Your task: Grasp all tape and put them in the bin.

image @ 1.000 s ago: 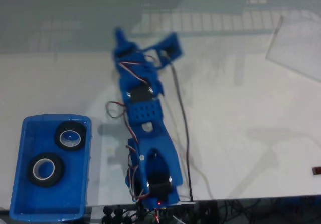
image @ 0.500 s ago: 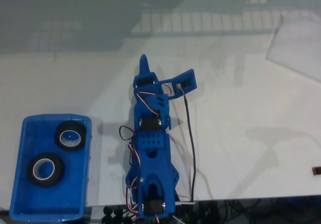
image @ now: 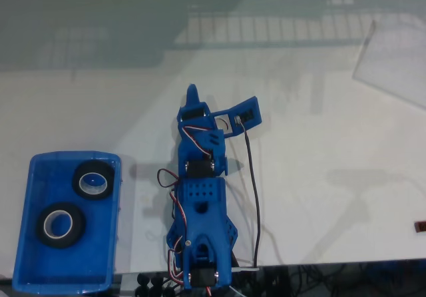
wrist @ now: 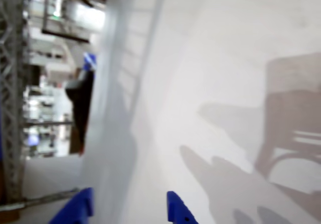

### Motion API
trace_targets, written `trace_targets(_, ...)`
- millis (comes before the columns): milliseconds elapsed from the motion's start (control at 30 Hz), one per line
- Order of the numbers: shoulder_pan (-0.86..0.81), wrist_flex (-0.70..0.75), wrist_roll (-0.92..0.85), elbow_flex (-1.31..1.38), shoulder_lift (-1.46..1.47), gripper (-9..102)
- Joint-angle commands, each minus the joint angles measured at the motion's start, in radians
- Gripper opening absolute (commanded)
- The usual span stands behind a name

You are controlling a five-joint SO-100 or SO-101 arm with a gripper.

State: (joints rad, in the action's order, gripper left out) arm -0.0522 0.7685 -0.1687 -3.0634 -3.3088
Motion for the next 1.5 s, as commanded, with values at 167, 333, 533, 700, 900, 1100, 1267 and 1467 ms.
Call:
trace_targets(167, -0.005, 0.017, -0.003, -0.037, -0.015, 0)
trace_targets(333, -0.008, 0.017, 0.000, -0.037, -0.015, 0)
trace_targets(533, -0.008, 0.017, -0.002, -0.037, -0.015, 0)
trace_targets(700, -0.008, 0.017, -0.005, -0.037, -0.015, 0)
trace_targets(900, -0.011, 0.018, 0.003, -0.037, -0.015, 0)
trace_targets(1100, -0.011, 0.018, 0.003, -0.037, -0.015, 0)
trace_targets(1267, -0.011, 0.018, 0.003, -0.037, -0.015, 0)
trace_targets(1467, -0.011, 0.018, 0.005, -0.037, -0.015, 0)
